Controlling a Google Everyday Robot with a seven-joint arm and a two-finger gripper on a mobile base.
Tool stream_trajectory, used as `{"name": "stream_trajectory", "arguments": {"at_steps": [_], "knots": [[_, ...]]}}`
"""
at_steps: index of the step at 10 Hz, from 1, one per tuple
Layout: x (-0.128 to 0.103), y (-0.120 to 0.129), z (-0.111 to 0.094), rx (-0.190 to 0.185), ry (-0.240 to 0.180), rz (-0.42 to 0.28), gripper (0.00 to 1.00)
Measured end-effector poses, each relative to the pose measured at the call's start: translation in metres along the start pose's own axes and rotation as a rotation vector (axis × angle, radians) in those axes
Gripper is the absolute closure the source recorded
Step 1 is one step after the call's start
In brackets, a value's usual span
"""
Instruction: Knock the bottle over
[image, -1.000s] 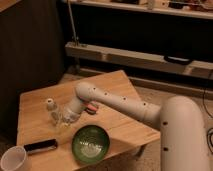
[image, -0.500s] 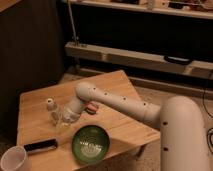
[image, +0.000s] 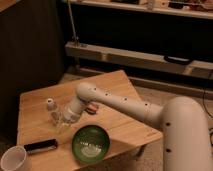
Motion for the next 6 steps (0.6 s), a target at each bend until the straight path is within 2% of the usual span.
{"name": "stream_trajectory", "arguments": {"at_steps": [1,3,4,6], "knots": [[-0.006,-0.002,-0.007,-0.009,0.024,0.011,0.78],[-0.01,0.003,-0.013,0.009,0.059,0.007,0.78],[-0.006,0.007,-0.017,0.008,0.067,-0.001,0.78],[0.004,0.011,-0.022,-0.008,0.055,-0.027,0.8]]}}
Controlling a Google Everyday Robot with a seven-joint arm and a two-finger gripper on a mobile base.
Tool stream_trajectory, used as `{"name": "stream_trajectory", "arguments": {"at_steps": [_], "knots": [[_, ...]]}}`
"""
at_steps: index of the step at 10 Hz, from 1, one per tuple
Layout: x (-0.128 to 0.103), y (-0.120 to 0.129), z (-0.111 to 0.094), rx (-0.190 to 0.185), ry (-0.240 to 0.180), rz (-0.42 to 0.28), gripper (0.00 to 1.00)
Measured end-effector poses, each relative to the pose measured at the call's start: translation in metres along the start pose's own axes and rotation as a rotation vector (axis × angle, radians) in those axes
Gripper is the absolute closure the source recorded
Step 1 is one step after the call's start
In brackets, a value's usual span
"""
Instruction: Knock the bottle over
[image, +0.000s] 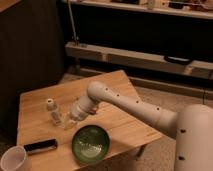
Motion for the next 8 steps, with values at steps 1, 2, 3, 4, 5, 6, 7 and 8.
{"name": "stream_trajectory", "arguments": {"at_steps": [1,2,3,4,5,6,7,8], "knots": [[0.005,0.001,-0.002,-0.015,-0.014,-0.014,0.85],[0.01,0.001,-0.004,-0.047,-0.039,-0.03,0.95],[0.015,0.001,-0.007,-0.079,-0.058,-0.044,1.0],[0.02,0.002,-0.009,-0.105,-0.075,-0.052,1.0],[0.021,0.003,-0.006,-0.116,-0.096,-0.049,1.0],[0.024,0.003,-0.003,-0.12,-0.105,-0.05,1.0],[0.025,0.006,0.001,-0.124,-0.11,-0.052,1.0],[0.027,0.011,0.006,-0.123,-0.11,-0.054,1.0]]}}
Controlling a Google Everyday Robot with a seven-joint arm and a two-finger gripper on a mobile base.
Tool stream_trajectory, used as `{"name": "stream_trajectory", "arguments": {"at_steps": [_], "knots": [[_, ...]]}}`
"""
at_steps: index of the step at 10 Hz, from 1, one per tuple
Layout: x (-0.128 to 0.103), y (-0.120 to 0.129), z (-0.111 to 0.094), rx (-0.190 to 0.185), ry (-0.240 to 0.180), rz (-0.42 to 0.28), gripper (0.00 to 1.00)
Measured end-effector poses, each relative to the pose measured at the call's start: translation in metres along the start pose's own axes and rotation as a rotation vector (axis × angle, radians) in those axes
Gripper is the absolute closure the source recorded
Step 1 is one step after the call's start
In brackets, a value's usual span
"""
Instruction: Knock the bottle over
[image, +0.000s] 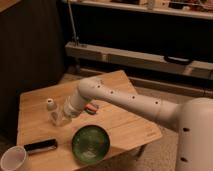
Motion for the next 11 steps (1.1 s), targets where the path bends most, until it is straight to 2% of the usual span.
{"name": "stream_trajectory", "arguments": {"at_steps": [3,5,8,10,11], "knots": [[0.018,0.018,0.018,0.021,0.008,-0.025,1.0],[0.03,0.029,0.021,0.02,0.005,-0.059,1.0],[0.063,0.041,-0.001,0.007,-0.012,-0.113,1.0],[0.086,0.042,-0.016,0.014,-0.031,-0.145,1.0],[0.096,0.043,-0.016,0.025,-0.039,-0.161,1.0]]}}
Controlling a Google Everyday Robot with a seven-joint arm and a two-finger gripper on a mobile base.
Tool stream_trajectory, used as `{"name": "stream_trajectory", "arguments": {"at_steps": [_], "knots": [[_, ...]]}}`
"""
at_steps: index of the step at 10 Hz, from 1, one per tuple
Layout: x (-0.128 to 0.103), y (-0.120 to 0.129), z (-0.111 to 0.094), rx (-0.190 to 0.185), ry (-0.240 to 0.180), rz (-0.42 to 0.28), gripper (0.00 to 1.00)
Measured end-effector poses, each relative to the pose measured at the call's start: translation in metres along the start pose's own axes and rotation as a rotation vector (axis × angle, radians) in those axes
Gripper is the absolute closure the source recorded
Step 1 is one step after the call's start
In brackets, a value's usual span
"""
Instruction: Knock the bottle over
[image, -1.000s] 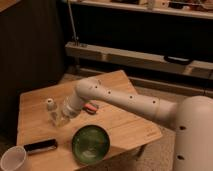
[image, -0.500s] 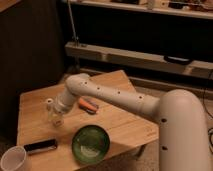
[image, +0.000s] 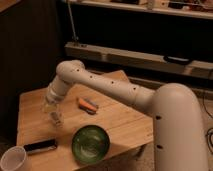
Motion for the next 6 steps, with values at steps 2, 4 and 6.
{"name": "stream_trajectory", "arguments": {"at_steps": [2,4,6], "knots": [[0.014,0.01,0.006,0.017,-0.021,-0.025,1.0],[0.025,0.021,0.02,0.019,-0.06,-0.052,1.0],[0.023,0.031,0.03,0.011,-0.109,-0.062,1.0]]}}
